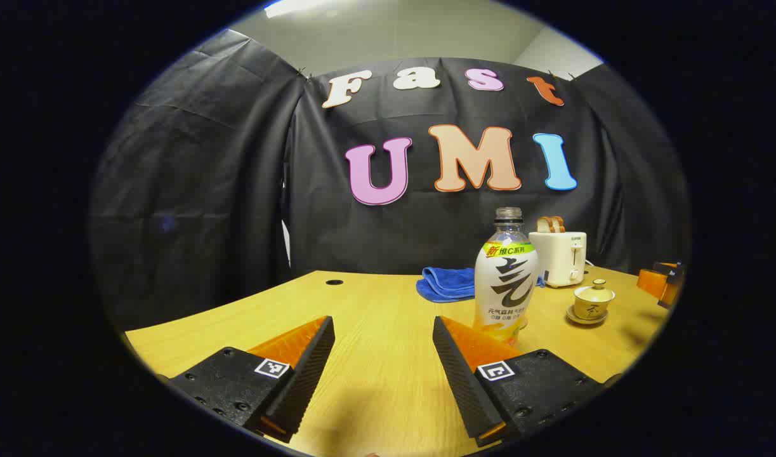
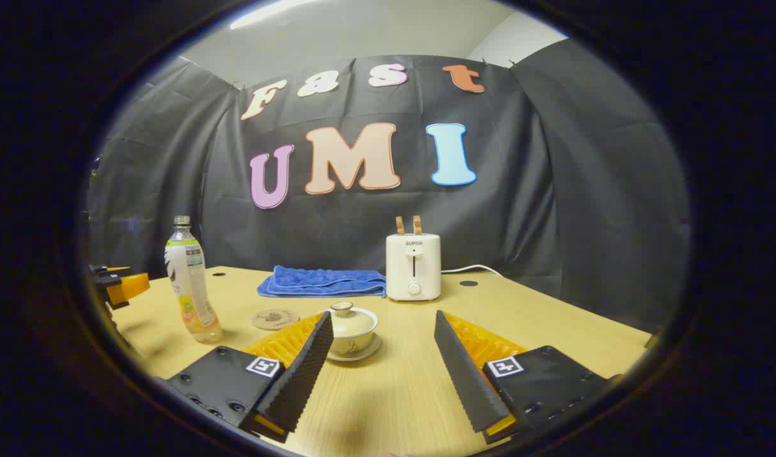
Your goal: Open the teacup lid with one hand, grasp the water bottle and pour water into the teacup with the other hand; after pouring, place the water bottle on the coaster and then close the teacup lid.
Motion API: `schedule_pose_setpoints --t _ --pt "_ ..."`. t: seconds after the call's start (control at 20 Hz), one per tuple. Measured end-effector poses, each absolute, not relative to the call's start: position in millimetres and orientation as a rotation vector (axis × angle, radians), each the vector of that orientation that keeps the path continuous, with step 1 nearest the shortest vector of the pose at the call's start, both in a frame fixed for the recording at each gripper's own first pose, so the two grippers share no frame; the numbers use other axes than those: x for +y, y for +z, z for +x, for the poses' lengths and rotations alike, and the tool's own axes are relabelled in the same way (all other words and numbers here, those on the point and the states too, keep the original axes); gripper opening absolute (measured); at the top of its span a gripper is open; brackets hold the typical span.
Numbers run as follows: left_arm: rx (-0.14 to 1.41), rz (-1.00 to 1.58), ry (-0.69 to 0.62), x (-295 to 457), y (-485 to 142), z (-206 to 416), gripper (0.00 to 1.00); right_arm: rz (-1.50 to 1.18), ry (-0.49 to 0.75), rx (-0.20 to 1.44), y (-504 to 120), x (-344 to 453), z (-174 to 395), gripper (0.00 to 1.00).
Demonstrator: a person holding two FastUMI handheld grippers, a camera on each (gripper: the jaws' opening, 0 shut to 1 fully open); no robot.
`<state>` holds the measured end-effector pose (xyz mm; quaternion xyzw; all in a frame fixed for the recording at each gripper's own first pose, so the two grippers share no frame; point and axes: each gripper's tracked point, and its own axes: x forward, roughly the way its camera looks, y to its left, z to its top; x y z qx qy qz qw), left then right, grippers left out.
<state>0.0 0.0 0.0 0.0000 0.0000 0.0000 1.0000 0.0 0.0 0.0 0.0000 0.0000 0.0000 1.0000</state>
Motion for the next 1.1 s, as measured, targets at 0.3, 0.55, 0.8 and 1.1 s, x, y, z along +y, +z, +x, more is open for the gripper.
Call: schedule_pose_setpoints --t 0.3,0.55,0.8,1.1 --pt "-0.005 0.000 0.012 2 0 0 0.91 0.000 0.030 0.002 -1 6 2 0.97" --pt "-0.005 0.000 0.044 7 -1 0 0.91 0.000 0.069 0.001 -1 13 0 0.97" --pt "-0.007 0.001 0.051 8 -2 1 0.91 0.000 0.068 0.000 -1 13 0 1.00" --pt "-0.005 0.001 0.058 9 -2 1 0.91 0.000 0.068 0.001 0 13 0 1.00"
